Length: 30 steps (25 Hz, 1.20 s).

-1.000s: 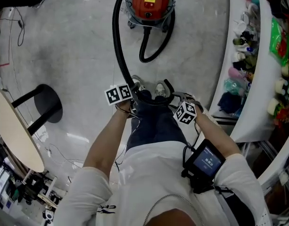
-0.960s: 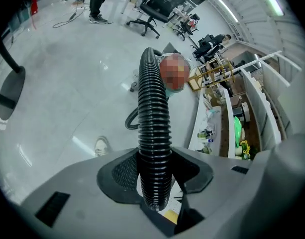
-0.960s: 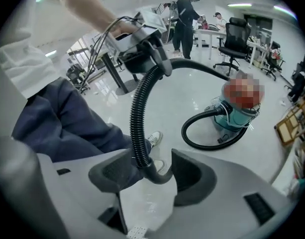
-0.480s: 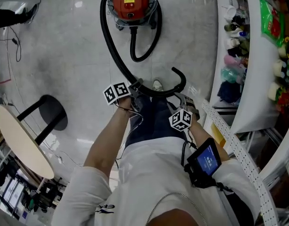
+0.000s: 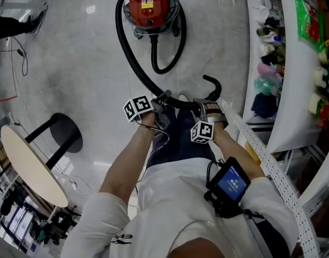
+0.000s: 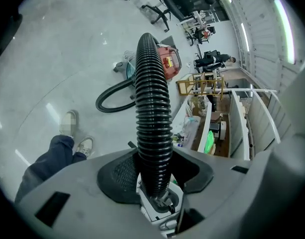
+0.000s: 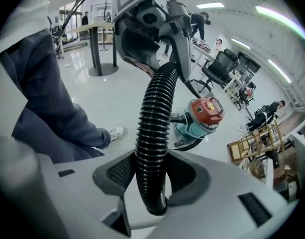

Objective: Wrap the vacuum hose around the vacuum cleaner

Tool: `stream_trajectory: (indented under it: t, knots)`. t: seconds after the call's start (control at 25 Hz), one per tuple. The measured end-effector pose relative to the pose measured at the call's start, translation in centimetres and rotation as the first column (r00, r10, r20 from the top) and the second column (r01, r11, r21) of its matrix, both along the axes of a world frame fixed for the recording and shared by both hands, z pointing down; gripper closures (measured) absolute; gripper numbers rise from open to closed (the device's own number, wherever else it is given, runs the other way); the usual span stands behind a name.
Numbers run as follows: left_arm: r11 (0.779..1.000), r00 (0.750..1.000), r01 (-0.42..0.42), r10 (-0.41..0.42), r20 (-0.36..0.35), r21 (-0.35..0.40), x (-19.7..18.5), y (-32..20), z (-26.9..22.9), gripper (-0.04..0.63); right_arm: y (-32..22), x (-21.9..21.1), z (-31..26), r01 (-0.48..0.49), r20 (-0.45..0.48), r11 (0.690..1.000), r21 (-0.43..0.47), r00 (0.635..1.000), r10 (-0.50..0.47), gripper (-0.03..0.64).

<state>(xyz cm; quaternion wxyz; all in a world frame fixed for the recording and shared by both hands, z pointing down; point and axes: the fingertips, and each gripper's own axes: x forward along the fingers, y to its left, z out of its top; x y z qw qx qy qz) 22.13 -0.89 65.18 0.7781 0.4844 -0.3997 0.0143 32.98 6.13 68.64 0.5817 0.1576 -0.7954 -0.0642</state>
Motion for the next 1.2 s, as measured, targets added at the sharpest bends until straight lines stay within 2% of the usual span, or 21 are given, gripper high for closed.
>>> stream_trajectory:
  t: [0.32, 0.48, 0.6, 0.72, 0.8, 0.92, 1.12, 1.2]
  knots:
    - [1.000, 0.998, -0.019, 0.018, -0.052, -0.014, -0.4, -1.1, 0.4, 0.428, -2.7, 0.4, -0.7, 0.140, -0.083, 0.990, 0.028, 0.987, -0.137, 0.436]
    - [0.994, 0.993, -0.110, 0.109, -0.042, -0.006, -0.9, -1.2, 1.4, 0.417, -2.6, 0.2, -0.8, 0.154, -0.104, 0.988, -0.002, 0.983, -0.153, 0.436]
    - [0.973, 0.973, -0.230, 0.230, -0.001, 0.028, -1.4, -1.3, 1.7, 0.380, -2.4, 0.0, -1.1, 0.158, -0.098, 0.987, -0.021, 0.982, -0.160, 0.436]
    - [0.935, 0.938, -0.348, 0.347, 0.019, 0.069, -1.2, -1.1, 1.4, 0.350, -1.9, 0.3, -1.7, 0.177, -0.088, 0.984, -0.033, 0.980, -0.179, 0.436]
    - [0.913, 0.918, -0.396, 0.396, 0.023, 0.093, -1.0, -0.9, 1.0, 0.339, -1.6, 0.5, -2.2, 0.189, -0.080, 0.981, -0.038, 0.978, -0.192, 0.436]
    - [0.894, 0.902, -0.430, 0.430, 0.028, 0.125, -0.8, -0.9, 0.5, 0.330, -1.6, 0.8, -2.7, 0.191, -0.078, 0.981, -0.036, 0.978, -0.193, 0.436]
    - [0.892, 0.903, -0.426, 0.430, 0.006, 0.150, -1.8, -1.3, 0.0, 0.318, -2.5, 1.5, -3.0, 0.163, -0.104, 0.986, -0.042, 0.980, -0.167, 0.436]
    - [0.872, 0.885, -0.465, 0.464, 0.045, 0.154, -3.1, -1.2, 0.2, 0.314, -2.9, 2.4, -3.0, 0.144, -0.126, 0.988, -0.051, 0.981, -0.150, 0.436]
